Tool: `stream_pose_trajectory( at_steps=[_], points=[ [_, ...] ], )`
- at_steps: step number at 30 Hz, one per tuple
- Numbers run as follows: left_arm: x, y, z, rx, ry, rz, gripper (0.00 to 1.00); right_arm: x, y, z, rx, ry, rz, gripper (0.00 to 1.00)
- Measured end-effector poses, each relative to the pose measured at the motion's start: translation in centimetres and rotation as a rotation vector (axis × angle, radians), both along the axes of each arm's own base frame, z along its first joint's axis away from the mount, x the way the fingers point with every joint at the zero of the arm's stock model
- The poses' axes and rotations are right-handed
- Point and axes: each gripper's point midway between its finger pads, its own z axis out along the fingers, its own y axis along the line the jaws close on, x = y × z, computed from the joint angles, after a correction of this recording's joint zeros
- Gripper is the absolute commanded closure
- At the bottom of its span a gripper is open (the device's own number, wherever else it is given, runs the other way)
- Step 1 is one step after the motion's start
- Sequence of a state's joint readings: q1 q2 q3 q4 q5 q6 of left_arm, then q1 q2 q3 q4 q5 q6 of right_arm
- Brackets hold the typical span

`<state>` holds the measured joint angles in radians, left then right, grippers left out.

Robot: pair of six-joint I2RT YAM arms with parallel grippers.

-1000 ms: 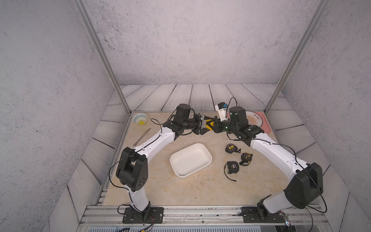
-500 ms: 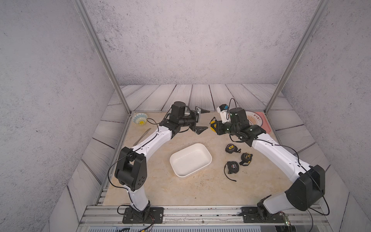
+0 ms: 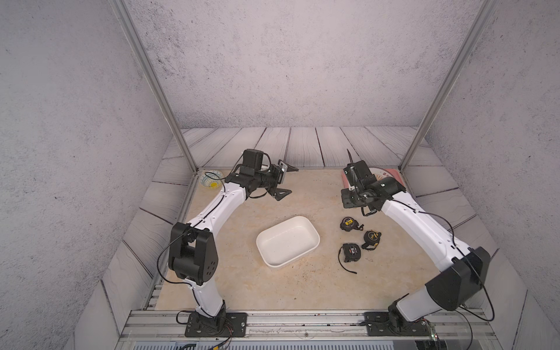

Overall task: Take the tape measure out of the storage box
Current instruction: Place the tape measure at the center of the board.

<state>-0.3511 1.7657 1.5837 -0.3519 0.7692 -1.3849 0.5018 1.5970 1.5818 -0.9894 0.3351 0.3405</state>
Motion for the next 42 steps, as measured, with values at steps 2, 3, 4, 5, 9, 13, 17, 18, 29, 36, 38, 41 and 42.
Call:
stream_pose_trajectory(
  at_steps=[2, 3, 4, 5, 9, 13, 17, 18, 29, 36, 38, 41, 42],
  points=[
    [-0.2, 0.6, -0.5, 0.049, -0.012, -0.007, 0.01, 0.4, -0.4, -1.8, -0.07, 0.077, -0.031, 1.0],
    [-0.4, 0.8, -0.9, 0.075, -0.012, -0.014, 0.01, 0.8, -0.4, -2.6, -0.099, 0.107, -0.04, 1.0],
    [-0.5, 1.1, -1.2, 0.1, -0.012, -0.017, 0.01, 1.3, -0.4, -3.1, -0.124, 0.126, -0.048, 1.0],
    [-0.8, 1.4, -1.6, 0.124, -0.011, -0.025, 0.01, 2.0, -0.2, -3.6, -0.151, 0.145, -0.054, 1.0],
    [-1.6, 2.7, -2.8, 0.213, -0.004, -0.037, 0.01, 4.7, 0.6, -4.7, -0.236, 0.166, -0.068, 1.0],
    [-2.1, 4.4, -2.8, 0.27, -0.011, -0.028, 0.01, 6.5, 1.2, -5.9, -0.302, 0.176, -0.073, 1.0],
    [-2.5, 5.7, -2.1, 0.299, -0.033, -0.014, 0.01, 7.7, 1.6, -7.9, -0.353, 0.213, -0.068, 1.0],
    [-2.6, 5.9, -1.9, 0.303, -0.038, -0.012, 0.01, 7.9, 1.8, -8.7, -0.363, 0.226, -0.066, 1.0],
    [-2.9, 7.3, -2.0, 0.341, -0.031, 0.004, 0.0, 7.8, 2.7, -12.9, -0.357, 0.324, -0.036, 1.0],
    [-2.9, 7.5, -2.0, 0.341, -0.03, 0.009, 0.0, 6.9, 3.7, -15.5, -0.31, 0.4, -0.006, 1.0],
    [-2.8, 7.5, -2.0, 0.342, -0.029, 0.01, 0.0, 6.5, 3.9, -16.8, -0.299, 0.43, 0.001, 1.0],
    [-2.8, 7.6, -2.0, 0.342, -0.029, 0.011, 0.0, 5.6, 3.9, -18.6, -0.301, 0.486, 0.009, 1.0],
    [-2.8, 7.6, -2.0, 0.342, -0.029, 0.013, 0.0, 5.4, 3.8, -18.7, -0.306, 0.492, 0.011, 1.0]
  ],
)
